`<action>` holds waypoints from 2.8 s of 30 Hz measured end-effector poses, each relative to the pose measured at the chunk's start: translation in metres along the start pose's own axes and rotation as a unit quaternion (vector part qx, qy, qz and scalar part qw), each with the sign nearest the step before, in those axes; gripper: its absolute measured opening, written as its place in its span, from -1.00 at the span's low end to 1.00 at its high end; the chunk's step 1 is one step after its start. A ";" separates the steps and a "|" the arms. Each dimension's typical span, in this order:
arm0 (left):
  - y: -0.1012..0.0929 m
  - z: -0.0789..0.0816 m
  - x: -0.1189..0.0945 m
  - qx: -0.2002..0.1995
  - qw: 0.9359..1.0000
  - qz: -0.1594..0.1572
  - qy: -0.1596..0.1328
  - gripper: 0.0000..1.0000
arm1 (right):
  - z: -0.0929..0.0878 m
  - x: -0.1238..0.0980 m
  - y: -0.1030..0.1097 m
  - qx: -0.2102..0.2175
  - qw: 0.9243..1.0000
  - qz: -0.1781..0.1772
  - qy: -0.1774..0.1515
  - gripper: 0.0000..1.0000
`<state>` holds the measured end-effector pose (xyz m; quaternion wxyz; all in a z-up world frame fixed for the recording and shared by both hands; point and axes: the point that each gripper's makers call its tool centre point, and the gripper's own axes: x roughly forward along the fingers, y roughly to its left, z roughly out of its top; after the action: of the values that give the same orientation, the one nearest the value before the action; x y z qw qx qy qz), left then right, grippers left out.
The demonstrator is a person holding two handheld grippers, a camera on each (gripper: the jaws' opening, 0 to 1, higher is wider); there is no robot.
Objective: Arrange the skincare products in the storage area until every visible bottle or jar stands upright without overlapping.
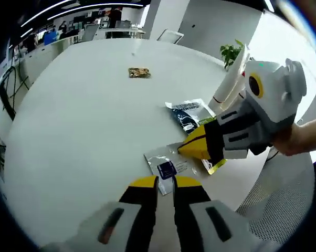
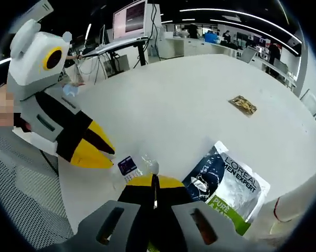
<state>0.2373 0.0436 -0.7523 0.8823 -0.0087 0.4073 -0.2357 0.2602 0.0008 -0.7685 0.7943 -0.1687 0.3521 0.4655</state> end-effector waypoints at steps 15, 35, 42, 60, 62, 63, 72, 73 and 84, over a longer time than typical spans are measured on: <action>-0.006 0.003 0.023 0.129 0.991 0.004 0.018 -0.56 | 0.000 0.001 0.001 -0.009 1.000 0.009 0.001 -0.98; 0.000 -0.001 0.026 0.117 0.993 0.016 0.024 -0.56 | 0.016 -0.008 -0.008 -0.080 0.996 -0.015 -0.046 -0.69; -0.004 0.000 0.026 0.100 0.995 0.016 0.017 -0.53 | 0.011 -0.012 -0.010 -0.075 0.996 -0.020 -0.043 -0.68; -0.003 0.002 0.026 0.068 0.997 0.033 0.019 -0.52 | 0.005 -0.021 -0.017 -0.066 0.996 -0.029 -0.043 -0.69; -0.003 0.003 0.025 0.063 0.997 0.040 0.019 -0.53 | 0.005 -0.022 -0.017 -0.066 0.996 -0.029 -0.043 -0.69; -0.003 0.003 0.025 0.062 0.997 0.042 0.020 -0.53 | 0.005 -0.022 -0.017 -0.065 0.997 -0.029 -0.043 -0.69; -0.004 0.002 0.024 0.056 0.997 0.046 0.021 -0.50 | 0.008 -0.027 -0.017 -0.065 0.996 -0.031 -0.049 -0.68; -0.004 0.002 0.023 0.057 0.997 0.046 0.022 -0.50 | 0.008 -0.027 -0.018 -0.066 0.996 -0.032 -0.050 -0.68; -0.008 0.003 0.019 0.060 0.997 0.048 0.021 -0.34 | 0.004 -0.036 -0.014 -0.061 0.996 -0.031 -0.055 -0.52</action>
<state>0.2471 0.0281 -0.7621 0.8828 0.0684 0.4108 -0.2172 0.2627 -0.0263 -0.7406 0.8149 -0.2020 0.2736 0.4694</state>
